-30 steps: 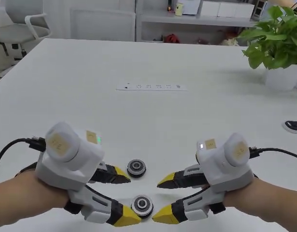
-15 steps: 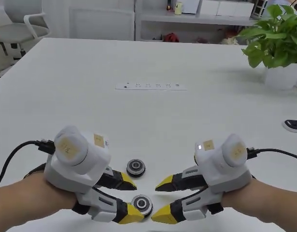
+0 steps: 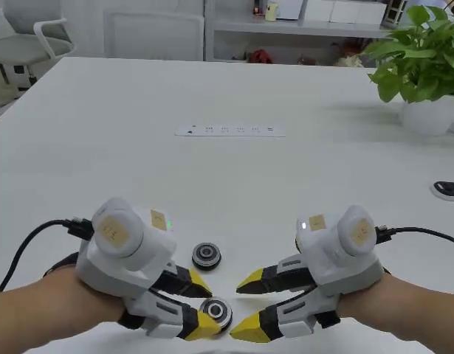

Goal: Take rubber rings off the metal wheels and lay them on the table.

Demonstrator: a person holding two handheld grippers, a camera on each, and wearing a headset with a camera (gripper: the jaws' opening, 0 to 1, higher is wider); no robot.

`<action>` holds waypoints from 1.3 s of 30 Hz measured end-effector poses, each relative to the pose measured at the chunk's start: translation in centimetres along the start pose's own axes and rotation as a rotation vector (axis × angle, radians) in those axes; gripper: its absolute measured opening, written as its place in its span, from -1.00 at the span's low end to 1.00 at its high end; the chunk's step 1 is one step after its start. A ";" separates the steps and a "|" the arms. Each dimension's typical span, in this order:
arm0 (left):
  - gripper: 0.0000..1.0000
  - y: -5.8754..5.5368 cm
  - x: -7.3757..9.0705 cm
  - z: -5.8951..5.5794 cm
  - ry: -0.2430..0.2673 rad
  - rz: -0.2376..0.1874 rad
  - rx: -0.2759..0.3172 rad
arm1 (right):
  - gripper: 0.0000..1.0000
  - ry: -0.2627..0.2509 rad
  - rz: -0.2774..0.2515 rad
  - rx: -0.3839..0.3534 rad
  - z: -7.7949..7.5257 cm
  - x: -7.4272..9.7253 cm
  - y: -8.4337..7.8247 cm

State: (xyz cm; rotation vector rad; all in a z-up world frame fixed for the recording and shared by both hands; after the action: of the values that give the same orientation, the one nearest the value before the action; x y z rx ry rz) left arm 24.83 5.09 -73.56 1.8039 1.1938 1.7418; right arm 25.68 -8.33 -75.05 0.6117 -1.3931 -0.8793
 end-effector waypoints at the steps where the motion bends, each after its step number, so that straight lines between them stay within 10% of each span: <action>1: -0.45 0.0 0.0 0.0 -0.002 0.000 0.002 | -0.23 0.000 0.000 0.000 0.0 0.0 0.0; 12: -0.59 -0.3 -0.4 0.1 0.023 0.011 -0.016 | -0.24 0.003 0.003 -0.004 0.0 -0.1 -0.1; 19: -0.71 0.0 -0.8 -0.1 0.076 0.006 -0.126 | -0.25 0.011 0.012 0.003 0.3 -0.3 -0.1; 39: -0.73 -0.4 -0.6 -0.2 0.082 0.008 -0.104 | -0.39 0.033 0.053 0.052 0.2 -1.7 0.3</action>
State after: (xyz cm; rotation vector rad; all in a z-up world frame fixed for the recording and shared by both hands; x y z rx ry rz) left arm 24.57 4.82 -74.17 1.6953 1.1067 1.8631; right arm 25.60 -6.74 -75.76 0.6238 -1.3998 -0.7891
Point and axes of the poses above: the centre of the closed fingertips' face, and the gripper's own axes: x roughly backward along the fingers, z roughly to its left, y roughly out of its top, the point moved 8 cm from there along x, roughly backward along the fingers, and after that the axes turned 5 degrees about x, right-handed, at the moved point
